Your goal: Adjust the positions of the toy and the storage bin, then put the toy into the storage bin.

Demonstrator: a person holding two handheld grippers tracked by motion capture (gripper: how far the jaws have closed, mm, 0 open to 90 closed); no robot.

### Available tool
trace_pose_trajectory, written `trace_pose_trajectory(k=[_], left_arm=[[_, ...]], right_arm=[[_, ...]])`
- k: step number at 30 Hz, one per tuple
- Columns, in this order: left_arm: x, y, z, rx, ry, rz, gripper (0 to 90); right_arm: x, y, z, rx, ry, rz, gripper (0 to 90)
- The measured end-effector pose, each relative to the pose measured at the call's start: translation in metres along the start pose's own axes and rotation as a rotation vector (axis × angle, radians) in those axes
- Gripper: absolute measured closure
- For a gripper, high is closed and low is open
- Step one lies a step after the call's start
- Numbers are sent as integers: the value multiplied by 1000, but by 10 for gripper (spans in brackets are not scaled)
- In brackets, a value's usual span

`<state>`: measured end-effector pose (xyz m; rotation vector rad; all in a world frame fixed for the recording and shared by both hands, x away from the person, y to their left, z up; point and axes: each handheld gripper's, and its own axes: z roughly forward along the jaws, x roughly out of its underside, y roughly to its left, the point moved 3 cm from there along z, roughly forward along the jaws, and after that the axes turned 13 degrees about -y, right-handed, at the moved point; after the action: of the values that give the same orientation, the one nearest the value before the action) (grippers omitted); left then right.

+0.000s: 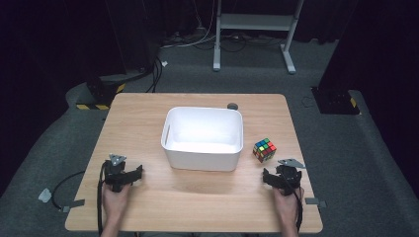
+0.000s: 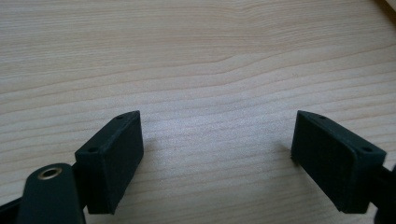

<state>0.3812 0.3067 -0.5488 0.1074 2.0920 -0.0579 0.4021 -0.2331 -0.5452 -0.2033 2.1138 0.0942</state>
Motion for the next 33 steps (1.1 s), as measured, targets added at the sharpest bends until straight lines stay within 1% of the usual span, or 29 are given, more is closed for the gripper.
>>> trace_pose_trajectory(k=[8,9,11,14,15,18,19,22,24,27,33], left_arm=[[0,0,0,0,0,0,169],[0,0,0,0,0,0,168],[0,0,0,0,0,0,168],[0,0,0,1,-1,-2,168],[0,0,0,1,-1,-2,169],[0,0,0,2,-1,-2,168],[0,0,0,2,-1,-2,168],[0,0,0,2,-1,-2,169],[0,0,0,3,-1,-2,169],[0,0,0,3,-1,-2,169],[0,0,0,3,-1,-2,169]], right_arm=[[0,0,0,6,3,1,150],[0,1,0,21,2,9,144],[0,1,0,28,3,12,144],[0,1,0,25,3,8,144],[0,1,-1,20,13,6,147],[0,1,-2,18,19,13,150],[0,2,-2,20,17,29,144],[1,4,-3,7,3,31,144],[2,6,-5,-11,-1,30,145],[2,8,-7,-23,-11,15,147],[3,9,-10,-64,-27,30,167]])
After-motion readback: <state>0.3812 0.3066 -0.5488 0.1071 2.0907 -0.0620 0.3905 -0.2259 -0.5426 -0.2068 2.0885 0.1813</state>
